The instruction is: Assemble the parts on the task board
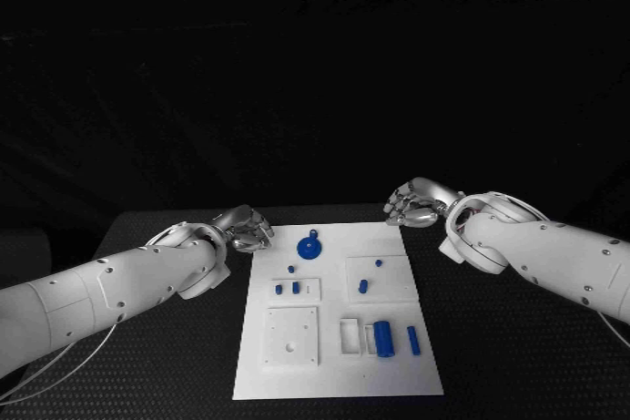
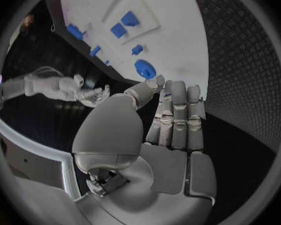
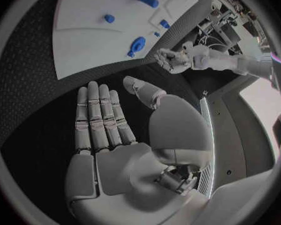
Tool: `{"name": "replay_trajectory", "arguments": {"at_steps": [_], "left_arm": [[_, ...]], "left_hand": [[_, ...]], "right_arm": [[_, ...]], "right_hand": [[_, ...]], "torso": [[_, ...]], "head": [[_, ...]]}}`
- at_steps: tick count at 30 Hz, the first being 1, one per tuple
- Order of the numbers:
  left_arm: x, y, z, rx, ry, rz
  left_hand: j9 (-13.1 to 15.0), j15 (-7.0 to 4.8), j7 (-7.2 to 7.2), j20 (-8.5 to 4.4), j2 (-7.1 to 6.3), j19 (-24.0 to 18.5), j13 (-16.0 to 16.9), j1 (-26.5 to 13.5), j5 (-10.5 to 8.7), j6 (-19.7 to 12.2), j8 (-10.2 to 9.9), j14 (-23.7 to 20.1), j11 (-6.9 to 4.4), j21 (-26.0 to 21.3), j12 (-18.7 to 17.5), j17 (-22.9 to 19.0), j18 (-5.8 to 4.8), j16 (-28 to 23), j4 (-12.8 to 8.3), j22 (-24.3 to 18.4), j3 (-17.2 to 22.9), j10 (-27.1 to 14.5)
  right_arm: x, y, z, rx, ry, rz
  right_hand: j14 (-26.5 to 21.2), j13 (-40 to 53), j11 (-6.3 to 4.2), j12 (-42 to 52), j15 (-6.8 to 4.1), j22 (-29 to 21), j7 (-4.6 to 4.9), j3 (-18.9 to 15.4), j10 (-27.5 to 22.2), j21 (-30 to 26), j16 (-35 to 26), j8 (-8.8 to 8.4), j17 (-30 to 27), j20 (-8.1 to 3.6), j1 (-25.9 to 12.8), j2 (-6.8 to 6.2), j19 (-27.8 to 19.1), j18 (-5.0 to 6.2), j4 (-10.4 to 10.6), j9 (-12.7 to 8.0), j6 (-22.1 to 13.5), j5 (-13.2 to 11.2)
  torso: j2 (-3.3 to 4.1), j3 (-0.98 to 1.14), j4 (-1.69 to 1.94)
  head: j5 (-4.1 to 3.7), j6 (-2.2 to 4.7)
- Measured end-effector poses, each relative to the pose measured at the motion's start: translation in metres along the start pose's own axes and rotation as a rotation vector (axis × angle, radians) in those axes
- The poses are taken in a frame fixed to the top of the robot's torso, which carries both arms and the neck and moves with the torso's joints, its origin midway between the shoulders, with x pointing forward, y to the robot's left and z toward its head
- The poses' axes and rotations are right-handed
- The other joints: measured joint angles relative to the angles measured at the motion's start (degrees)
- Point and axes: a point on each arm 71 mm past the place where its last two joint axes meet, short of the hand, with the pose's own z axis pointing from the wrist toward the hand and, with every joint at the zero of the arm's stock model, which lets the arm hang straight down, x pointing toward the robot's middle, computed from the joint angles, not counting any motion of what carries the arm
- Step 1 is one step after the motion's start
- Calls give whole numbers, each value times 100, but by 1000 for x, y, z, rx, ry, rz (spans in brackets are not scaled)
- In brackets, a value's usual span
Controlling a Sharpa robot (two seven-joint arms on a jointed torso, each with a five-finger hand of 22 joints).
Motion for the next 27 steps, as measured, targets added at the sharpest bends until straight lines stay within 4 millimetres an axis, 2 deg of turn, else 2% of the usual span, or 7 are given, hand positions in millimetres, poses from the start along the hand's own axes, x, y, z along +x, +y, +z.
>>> {"name": "replay_trajectory", "arguments": {"at_steps": [5,7,9,13,15,22,27], "left_arm": [[-17,3,-8,-20,-10,-295],[-23,1,-12,-1,-6,-392],[-27,-3,-15,22,1,-461],[-34,-13,-21,75,14,-568],[-35,-16,-23,93,21,-608],[-31,-24,-26,128,44,-676],[-30,-26,-27,138,46,-695]], "left_hand": [[20,31,8,51,7,-153,0,-292,-25,-8,45,-134,8,-180,28,-142,0,-283,106,0,-107,-8],[28,58,21,73,-23,-280,5,-446,-67,-21,61,-239,9,-314,28,-237,0,-491,139,-2,-173,-9],[41,113,21,94,-18,-379,11,-537,-106,-21,84,-319,10,-439,28,-330,0,-697,145,-33,-193,-8],[57,185,21,176,-2,-462,15,-633,-217,-21,126,-391,32,-675,28,-485,-6,-1112,106,-112,-264,13],[66,229,31,220,-28,-526,15,-659,-275,-50,126,-434,60,-780,28,-546,-62,-1305,90,-141,-313,1],[66,259,20,236,-5,-541,14,-682,-278,-62,126,-420,83,-846,28,-568,-63,-1440,83,-147,-321,-15],[65,259,40,236,-5,-541,8,-682,-278,-82,126,-420,104,-858,28,-568,-76,-1480,67,-153,-337,-36]], "right_arm": [[11,3,-8,-43,48,-113],[14,5,-11,-62,64,-166],[18,6,-14,-75,78,-210],[29,9,-18,-102,109,-293],[37,12,-20,-118,127,-329],[59,19,-22,-151,158,-423],[68,21,-21,-159,159,-479]], "right_hand": [[383,32,-114,-282,-176,0,-112,123,471,109,106,63,61,-123,47,-2,401,90,-33,63,209,-267],[454,39,-138,-360,-209,-1,-149,160,589,142,110,78,75,-159,60,-15,478,112,-31,82,246,-344],[489,40,-167,-415,-211,-1,-131,178,625,142,132,78,86,-178,60,-15,536,112,-27,88,269,-368],[524,40,-164,-511,-238,-1,-156,236,681,142,132,78,93,-199,118,-73,557,112,-18,99,295,-435],[524,40,-164,-602,-238,-6,-156,279,681,142,132,73,93,-199,150,-107,558,111,-4,99,296,-486],[524,23,-59,-935,-238,-14,-106,443,616,142,105,-49,104,-199,225,-304,558,111,65,46,198,-659],[524,24,-50,-1113,-238,-14,-87,571,607,142,84,-77,118,-199,249,-430,558,111,146,11,179,-818]], "torso": [[-3,3,1],[-5,3,-2],[-8,2,-1],[-9,-1,4],[-9,-4,5],[-3,-4,5],[5,-7,4]], "head": [[-113,51],[-141,64],[-170,76],[-202,93],[-207,99],[-166,107],[-142,101]]}}
